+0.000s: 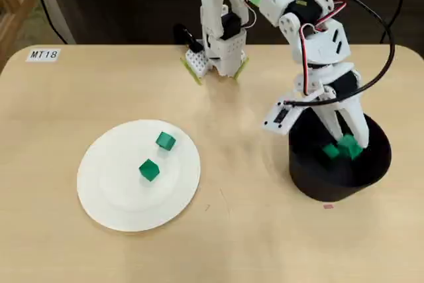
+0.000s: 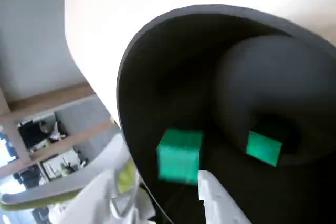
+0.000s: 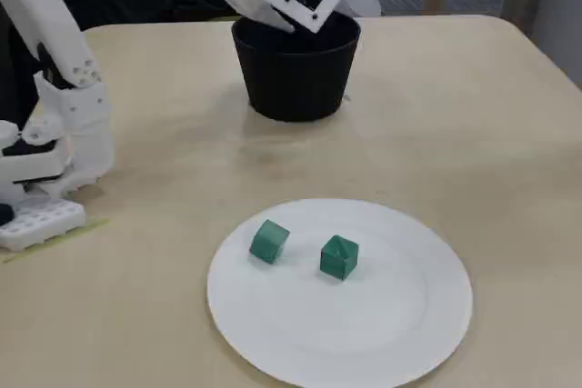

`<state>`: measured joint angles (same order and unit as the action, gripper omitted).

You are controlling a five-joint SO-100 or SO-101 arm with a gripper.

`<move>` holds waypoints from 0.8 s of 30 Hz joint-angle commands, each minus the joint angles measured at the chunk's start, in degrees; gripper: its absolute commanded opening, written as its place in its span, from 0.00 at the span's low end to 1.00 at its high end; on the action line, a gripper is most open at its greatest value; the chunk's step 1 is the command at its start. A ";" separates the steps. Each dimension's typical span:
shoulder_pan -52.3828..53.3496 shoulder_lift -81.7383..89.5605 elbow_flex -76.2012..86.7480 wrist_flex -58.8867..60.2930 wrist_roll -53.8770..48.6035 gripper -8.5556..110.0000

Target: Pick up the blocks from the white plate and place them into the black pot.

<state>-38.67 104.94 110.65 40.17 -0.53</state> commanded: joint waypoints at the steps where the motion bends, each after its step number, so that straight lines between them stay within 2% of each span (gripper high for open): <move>1: 0.79 1.23 -0.53 0.26 -0.26 0.31; 3: 1.14 1.41 -0.70 0.35 -0.18 0.27; 6: 2.29 3.25 -0.88 0.70 0.09 0.06; 12: 10.72 8.79 -1.76 4.92 1.67 0.05; 19: 30.67 10.55 -2.99 12.13 5.98 0.05; 24: 43.42 7.91 -3.16 13.01 15.56 0.05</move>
<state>-0.35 112.94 110.39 52.82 10.55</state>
